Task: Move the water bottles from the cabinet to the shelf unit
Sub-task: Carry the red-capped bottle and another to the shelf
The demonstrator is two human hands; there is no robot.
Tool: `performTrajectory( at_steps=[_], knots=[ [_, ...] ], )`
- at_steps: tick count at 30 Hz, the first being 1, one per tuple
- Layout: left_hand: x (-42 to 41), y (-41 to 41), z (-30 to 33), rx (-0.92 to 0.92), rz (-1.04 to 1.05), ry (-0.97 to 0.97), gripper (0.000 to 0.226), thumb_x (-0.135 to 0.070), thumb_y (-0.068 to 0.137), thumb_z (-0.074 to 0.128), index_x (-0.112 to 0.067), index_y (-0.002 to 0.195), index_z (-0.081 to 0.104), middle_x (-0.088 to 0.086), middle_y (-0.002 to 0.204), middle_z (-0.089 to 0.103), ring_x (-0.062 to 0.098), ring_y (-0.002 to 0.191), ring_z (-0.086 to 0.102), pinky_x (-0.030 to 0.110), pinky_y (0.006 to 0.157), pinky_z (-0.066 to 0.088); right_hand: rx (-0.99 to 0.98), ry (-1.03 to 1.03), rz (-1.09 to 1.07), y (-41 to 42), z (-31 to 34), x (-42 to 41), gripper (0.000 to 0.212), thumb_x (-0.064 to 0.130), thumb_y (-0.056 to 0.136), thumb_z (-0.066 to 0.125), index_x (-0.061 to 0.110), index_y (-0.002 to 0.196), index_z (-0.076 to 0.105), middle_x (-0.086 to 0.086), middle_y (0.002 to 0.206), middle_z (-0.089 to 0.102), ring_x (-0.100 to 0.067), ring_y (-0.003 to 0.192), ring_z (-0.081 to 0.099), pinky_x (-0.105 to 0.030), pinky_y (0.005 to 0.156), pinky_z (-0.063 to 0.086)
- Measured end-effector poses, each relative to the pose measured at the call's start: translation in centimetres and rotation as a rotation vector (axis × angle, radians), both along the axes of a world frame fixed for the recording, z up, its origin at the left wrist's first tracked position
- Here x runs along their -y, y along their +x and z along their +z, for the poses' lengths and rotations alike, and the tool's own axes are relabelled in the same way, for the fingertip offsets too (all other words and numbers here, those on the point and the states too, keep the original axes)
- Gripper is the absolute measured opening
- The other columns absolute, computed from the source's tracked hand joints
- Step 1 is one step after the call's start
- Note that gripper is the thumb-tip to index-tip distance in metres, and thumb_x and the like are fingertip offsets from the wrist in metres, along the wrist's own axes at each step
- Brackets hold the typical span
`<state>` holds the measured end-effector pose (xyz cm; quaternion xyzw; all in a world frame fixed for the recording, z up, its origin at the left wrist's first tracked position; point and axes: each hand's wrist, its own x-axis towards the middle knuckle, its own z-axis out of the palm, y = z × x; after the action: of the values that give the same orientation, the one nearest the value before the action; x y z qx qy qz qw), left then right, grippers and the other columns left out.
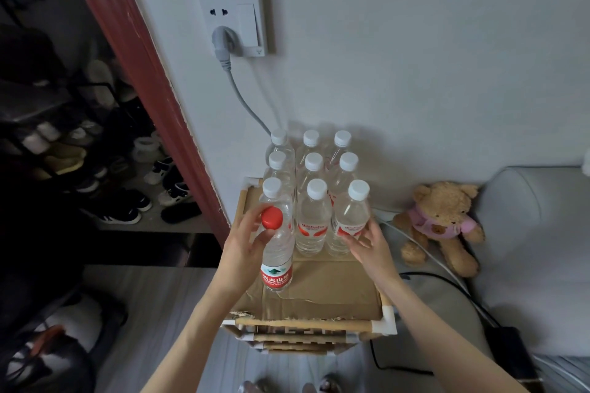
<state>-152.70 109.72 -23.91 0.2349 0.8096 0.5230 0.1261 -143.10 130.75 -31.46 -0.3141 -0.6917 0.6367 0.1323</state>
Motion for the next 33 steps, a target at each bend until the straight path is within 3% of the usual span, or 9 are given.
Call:
performTrajectory(
  at_steps=[4, 7, 11, 14, 17, 20, 23, 27, 33],
  knots=[
    [0.0, -0.1, 0.0, -0.013, 0.025, 0.013, 0.041, -0.01, 0.089, 0.051, -0.047, 0.108, 0.046, -0.017, 0.105, 0.051, 0.015, 0.105, 0.054, 0.039, 0.095, 0.043, 0.004, 0.015, 0.014, -0.4, -0.1, 0.2, 0.053, 0.027, 0.077, 0.071, 0.045, 0.117, 0.04, 0.004, 0.129, 0.054, -0.01, 0.116, 0.051, -0.035, 0.101, 0.042],
    [-0.1, 0.3, 0.0, -0.021, 0.036, 0.021, 0.043, -0.009, 0.09, 0.051, -0.048, 0.106, 0.045, -0.021, 0.104, 0.049, 0.013, 0.107, 0.052, 0.037, 0.096, 0.041, 0.031, -0.003, 0.0, -0.4, -0.4, 0.2, 0.062, 0.036, 0.074, 0.072, 0.038, 0.126, 0.038, 0.004, 0.132, 0.053, -0.013, 0.118, 0.051, -0.041, 0.103, 0.042],
    [-0.2, 0.6, -0.3, -0.029, 0.053, 0.026, 0.036, -0.012, 0.089, 0.052, -0.036, 0.116, 0.047, -0.023, 0.103, 0.048, 0.013, 0.11, 0.051, 0.042, 0.099, 0.041, 0.052, -0.043, -0.031, -0.2, -0.8, 0.5, 0.08, 0.05, 0.066, 0.071, 0.025, 0.133, 0.035, 0.002, 0.135, 0.049, -0.016, 0.123, 0.047, -0.044, 0.105, 0.039],
    [-0.2, 0.9, -0.6, -0.061, 0.038, 0.026, 0.036, -0.033, 0.09, 0.049, -0.045, 0.123, 0.04, -0.031, 0.109, 0.045, 0.01, 0.117, 0.044, 0.044, 0.102, 0.039, 0.059, -0.02, -0.002, 0.0, -1.2, 0.7, 0.078, 0.056, 0.068, 0.07, 0.031, 0.133, 0.035, 0.005, 0.135, 0.05, -0.012, 0.124, 0.046, -0.043, 0.107, 0.037],
    [-0.2, 1.5, -1.4, -0.054, 0.022, 0.01, 0.046, -0.058, 0.083, 0.037, -0.053, 0.128, 0.029, -0.04, 0.121, 0.035, -0.005, 0.124, 0.027, 0.044, 0.105, 0.036, 0.08, -0.007, 0.035, 0.4, -1.7, 0.7, 0.081, 0.061, 0.065, 0.069, 0.032, 0.133, 0.036, 0.006, 0.136, 0.049, -0.012, 0.125, 0.046, -0.045, 0.108, 0.035],
    [0.2, 2.4, -3.0, 0.095, 0.108, 0.076, 0.067, -0.064, 0.075, 0.047, -0.041, 0.135, 0.027, -0.015, 0.14, 0.029, -0.007, 0.13, 0.018, 0.046, 0.109, 0.031, 0.086, -0.019, 0.033, 0.6, -1.5, 0.5, 0.076, 0.046, 0.071, 0.068, 0.023, 0.136, 0.037, 0.002, 0.135, 0.05, -0.016, 0.124, 0.047, -0.041, 0.106, 0.036],
    [0.5, 3.3, -5.5, 0.17, 0.136, 0.13, 0.08, -0.054, 0.073, 0.064, -0.037, 0.139, 0.022, -0.003, 0.145, 0.028, 0.009, 0.134, 0.028, 0.047, 0.106, 0.035, 0.1, -0.005, 0.042, 0.7, -1.5, 0.3, 0.065, 0.03, 0.081, 0.066, 0.02, 0.137, 0.035, 0.003, 0.134, 0.047, -0.016, 0.122, 0.047, -0.032, 0.1, 0.037],
    [-0.1, 4.0, -9.0, 0.307, 0.284, 0.006, 0.092, -0.039, 0.061, 0.081, -0.024, 0.135, 0.027, 0.005, 0.131, 0.034, 0.019, 0.122, 0.041, 0.05, 0.099, 0.042, 0.125, 0.044, 0.049, 0.4, -1.6, 0.1, 0.062, 0.02, 0.083, 0.065, 0.019, 0.136, 0.032, 0.01, 0.122, 0.047, -0.011, 0.116, 0.049, -0.025, 0.092, 0.037],
    [-1.0, 2.8, -11.8, 0.321, 0.313, -0.06, 0.07, -0.038, 0.057, 0.08, -0.033, 0.114, 0.039, -0.001, 0.114, 0.053, 0.026, 0.111, 0.05, 0.053, 0.09, 0.046, 0.258, 0.13, 0.086, -0.9, -2.8, -0.3, 0.057, 0.028, 0.077, 0.071, 0.021, 0.124, 0.041, 0.012, 0.113, 0.055, -0.015, 0.109, 0.058, -0.045, 0.099, 0.046]
  ],
)
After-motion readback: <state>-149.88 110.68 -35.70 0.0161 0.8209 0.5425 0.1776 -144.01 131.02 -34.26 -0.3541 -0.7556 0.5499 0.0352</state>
